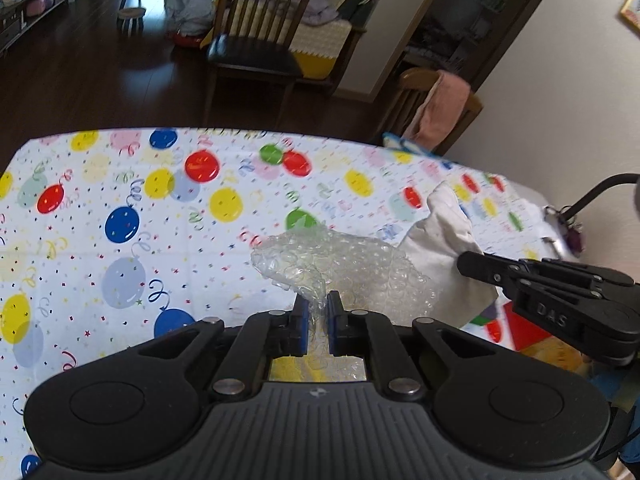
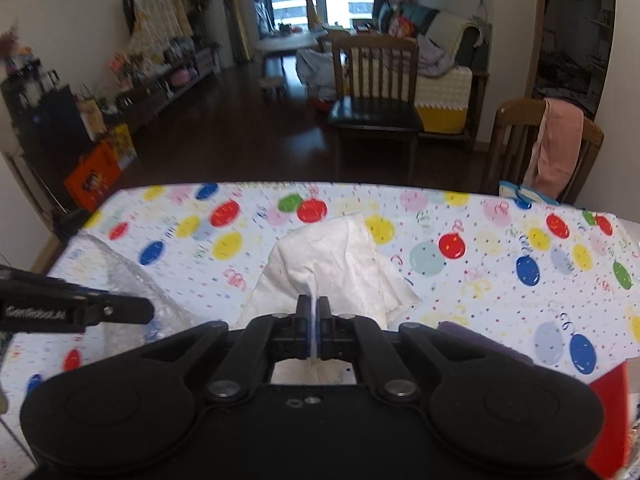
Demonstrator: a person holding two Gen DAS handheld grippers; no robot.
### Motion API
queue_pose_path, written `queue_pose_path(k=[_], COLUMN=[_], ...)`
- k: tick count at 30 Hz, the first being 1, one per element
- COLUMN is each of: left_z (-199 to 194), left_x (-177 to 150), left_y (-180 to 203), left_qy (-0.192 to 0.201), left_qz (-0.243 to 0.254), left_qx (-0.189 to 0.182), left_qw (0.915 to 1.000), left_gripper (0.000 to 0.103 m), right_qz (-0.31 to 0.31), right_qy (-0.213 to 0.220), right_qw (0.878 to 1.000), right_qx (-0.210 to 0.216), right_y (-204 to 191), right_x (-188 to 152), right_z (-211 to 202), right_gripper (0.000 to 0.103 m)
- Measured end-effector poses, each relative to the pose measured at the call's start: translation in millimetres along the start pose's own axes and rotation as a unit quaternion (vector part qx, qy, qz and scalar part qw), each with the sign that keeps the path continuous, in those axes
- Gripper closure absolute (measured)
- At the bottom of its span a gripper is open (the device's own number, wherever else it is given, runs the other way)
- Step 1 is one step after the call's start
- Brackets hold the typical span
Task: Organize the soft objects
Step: 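Carry the bubble wrap and white cloth into the cardboard box with both grippers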
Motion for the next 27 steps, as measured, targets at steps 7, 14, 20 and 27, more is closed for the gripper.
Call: queue_pose_path(k=[7, 14, 20, 27], left_z=[-44, -91, -121, -137], left_x=[14, 21, 22, 21], left_y=[36, 77, 115, 170], left_qy=[0.026, 0.043, 0.056, 0.062], left_qz=[0.006, 0.017, 0.034, 0.046], left_qx=[-0.026, -0.050, -0.064, -0.082], left_qw=[0.9993, 0.9977, 0.9958, 0.9936], left_gripper=[0.094, 0.094, 0.094, 0.094], right_qz=[0.012, 0.031, 0.030, 0.042], right_qy=[0.031, 0.057, 0.070, 0.084], right_qw=[0.999, 0.996, 0.994, 0.993], right_qx=[0.031, 0.059, 0.080, 0.067], right_y=[5, 20, 40, 94], right_x=[20, 37, 41, 38], right_z=[-66, -134, -186, -229], right_gripper=[0.102, 0.102, 0.102, 0.102])
Point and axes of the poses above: each gripper's, at about its wrist camera, not at the fingertips, and z roughly the way its jaws point, y to its right, x to its top, the point moved 7 cm from there along z, roughly the way its jaws point, and after that the axes turned 13 degrees about y, right-handed, at the moved point
